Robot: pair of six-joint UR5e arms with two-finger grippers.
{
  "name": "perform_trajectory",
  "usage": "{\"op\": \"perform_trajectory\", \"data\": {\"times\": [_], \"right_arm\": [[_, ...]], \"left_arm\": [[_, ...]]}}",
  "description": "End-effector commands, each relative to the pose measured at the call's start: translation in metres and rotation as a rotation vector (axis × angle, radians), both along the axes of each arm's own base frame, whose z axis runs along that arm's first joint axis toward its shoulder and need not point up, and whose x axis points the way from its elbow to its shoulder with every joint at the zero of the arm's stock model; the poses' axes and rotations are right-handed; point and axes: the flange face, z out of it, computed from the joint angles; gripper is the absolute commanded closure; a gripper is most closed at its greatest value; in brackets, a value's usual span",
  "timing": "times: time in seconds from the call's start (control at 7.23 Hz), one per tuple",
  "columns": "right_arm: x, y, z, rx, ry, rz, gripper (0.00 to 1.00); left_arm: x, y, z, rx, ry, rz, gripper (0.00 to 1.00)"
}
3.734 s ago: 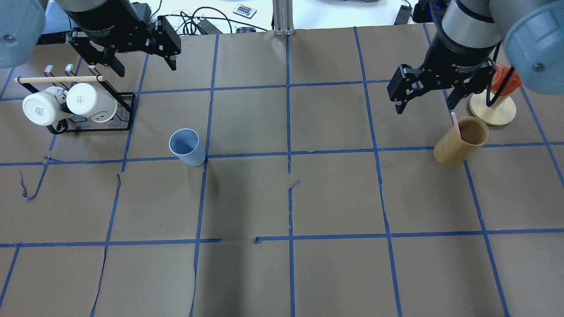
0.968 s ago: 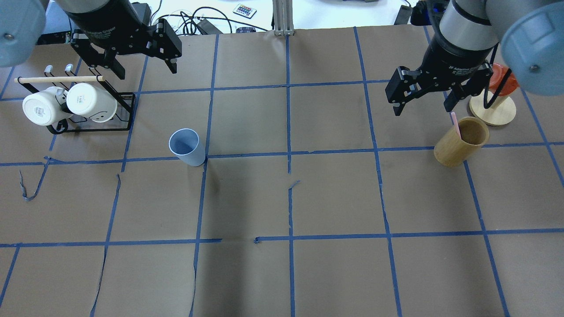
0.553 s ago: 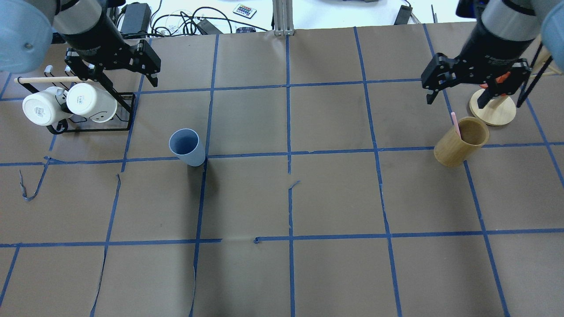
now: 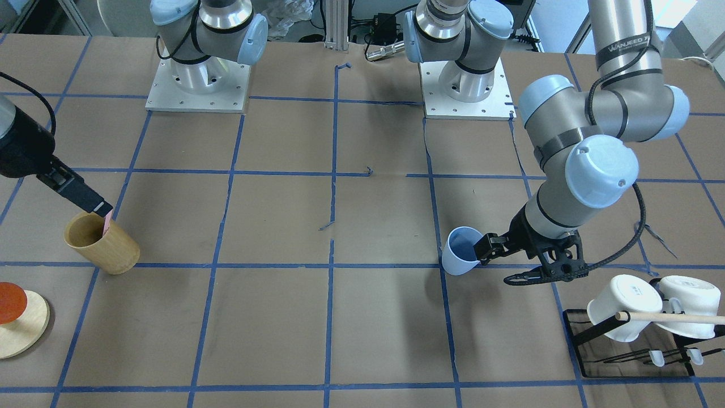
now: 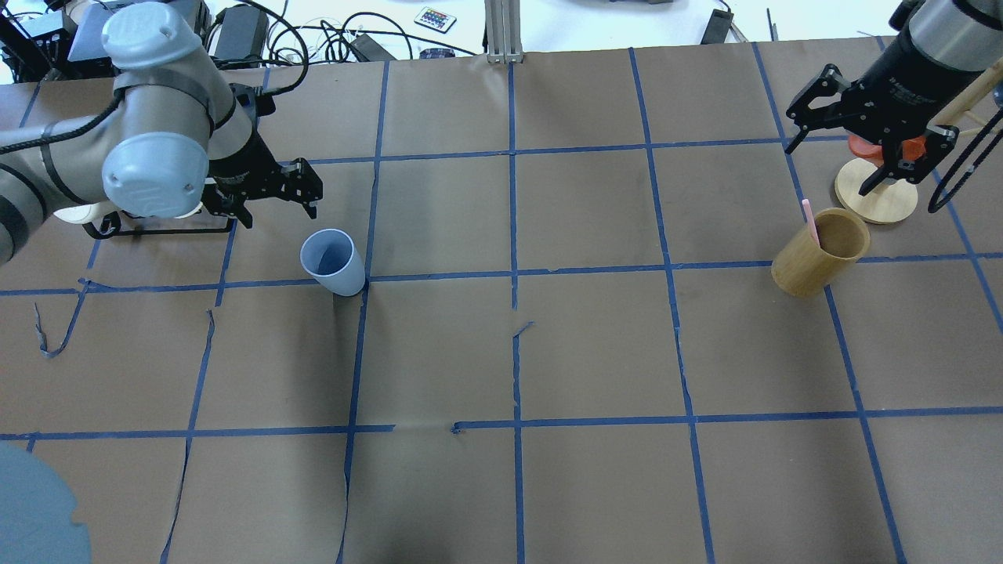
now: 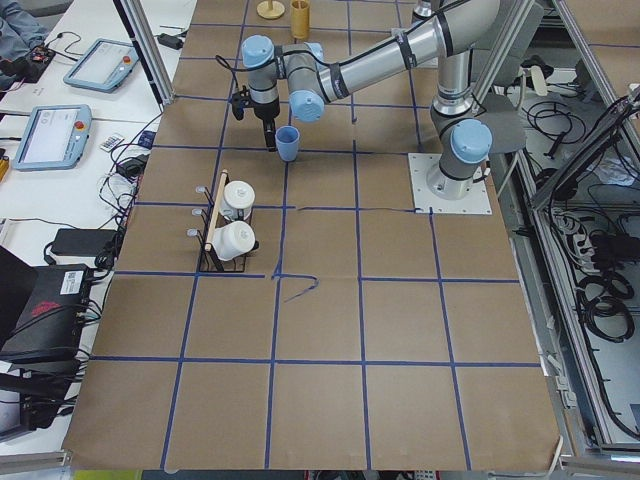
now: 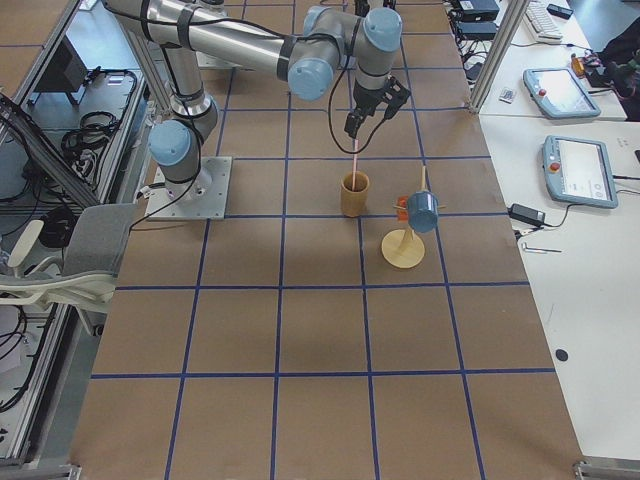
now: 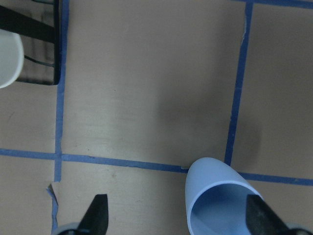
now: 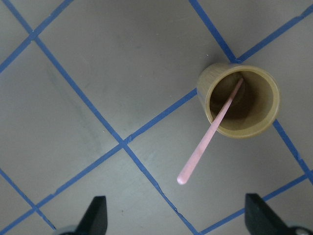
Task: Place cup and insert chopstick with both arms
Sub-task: 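Lower the left gripper onto the light blue cup while the right nears the bamboo cup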
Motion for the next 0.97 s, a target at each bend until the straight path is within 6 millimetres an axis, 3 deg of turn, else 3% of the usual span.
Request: {"op": "perform_trajectory", "data": {"times": [0.0, 0.55, 0.69, 0.83], "right_arm": [[-0.035, -0.014, -0.042, 0.057, -0.082, -0.121, 0.00], [-0.037, -0.028, -0.076, 0.131, -0.130, -0.246, 0.00], [-0.037, -0.029, -0.080, 0.143, -0.134, -0.261, 0.00], [-0.034, -0.030, -0.081, 0.149, -0.161, -0.303, 0.09]], "left_arm": [[-0.005, 0.015, -0.025, 0.043, 0.011, 0.014, 0.04], [-0.008, 0.027, -0.027, 0.063, 0.013, -0.003, 0.10], [-0.008, 0.029, -0.032, 0.076, 0.016, -0.004, 0.26], [-0.012, 0.029, -0.033, 0.075, 0.039, -0.005, 0.75]]}}
